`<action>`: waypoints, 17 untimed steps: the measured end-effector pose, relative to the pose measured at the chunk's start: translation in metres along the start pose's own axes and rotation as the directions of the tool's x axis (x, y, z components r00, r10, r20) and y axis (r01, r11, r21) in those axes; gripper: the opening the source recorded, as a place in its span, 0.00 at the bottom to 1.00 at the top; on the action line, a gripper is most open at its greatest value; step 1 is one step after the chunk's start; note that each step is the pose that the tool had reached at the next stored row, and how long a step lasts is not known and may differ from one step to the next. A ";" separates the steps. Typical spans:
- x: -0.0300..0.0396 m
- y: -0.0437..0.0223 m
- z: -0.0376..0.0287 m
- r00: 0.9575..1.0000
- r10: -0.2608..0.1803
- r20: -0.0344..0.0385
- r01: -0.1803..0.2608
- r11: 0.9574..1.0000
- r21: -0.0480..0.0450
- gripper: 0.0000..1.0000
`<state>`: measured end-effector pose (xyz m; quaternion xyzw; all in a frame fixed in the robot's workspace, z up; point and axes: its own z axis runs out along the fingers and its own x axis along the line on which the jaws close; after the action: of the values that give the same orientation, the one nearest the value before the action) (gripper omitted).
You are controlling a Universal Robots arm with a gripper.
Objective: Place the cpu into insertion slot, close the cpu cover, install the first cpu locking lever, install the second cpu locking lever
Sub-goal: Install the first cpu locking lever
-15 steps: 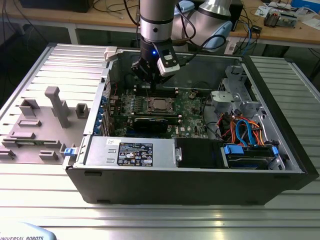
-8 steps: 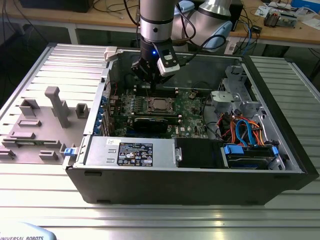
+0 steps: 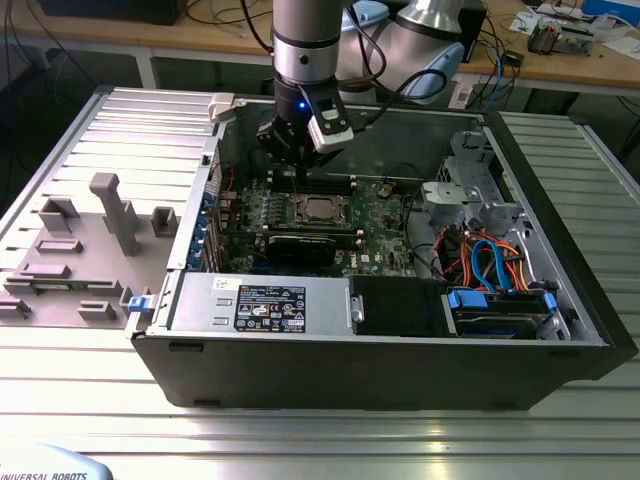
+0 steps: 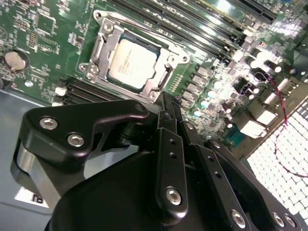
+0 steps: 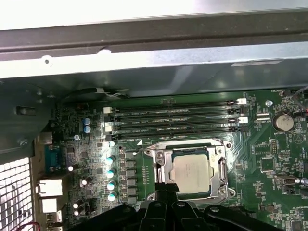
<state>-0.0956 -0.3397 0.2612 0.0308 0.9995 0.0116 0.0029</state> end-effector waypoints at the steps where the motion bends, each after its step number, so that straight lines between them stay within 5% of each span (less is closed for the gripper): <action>1: 0.0008 -0.0001 0.0002 1.000 -0.006 0.000 0.006 1.000 0.000 0.11; 9: 0.0128 -0.0008 0.0026 0.999 -0.038 -0.001 0.038 0.999 0.000 0.11; 17: 0.0142 -0.0009 0.0026 0.999 -0.038 -0.001 0.038 0.999 0.000 0.11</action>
<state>-0.1098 -0.3397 0.2585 0.0116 0.9999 0.0116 0.0027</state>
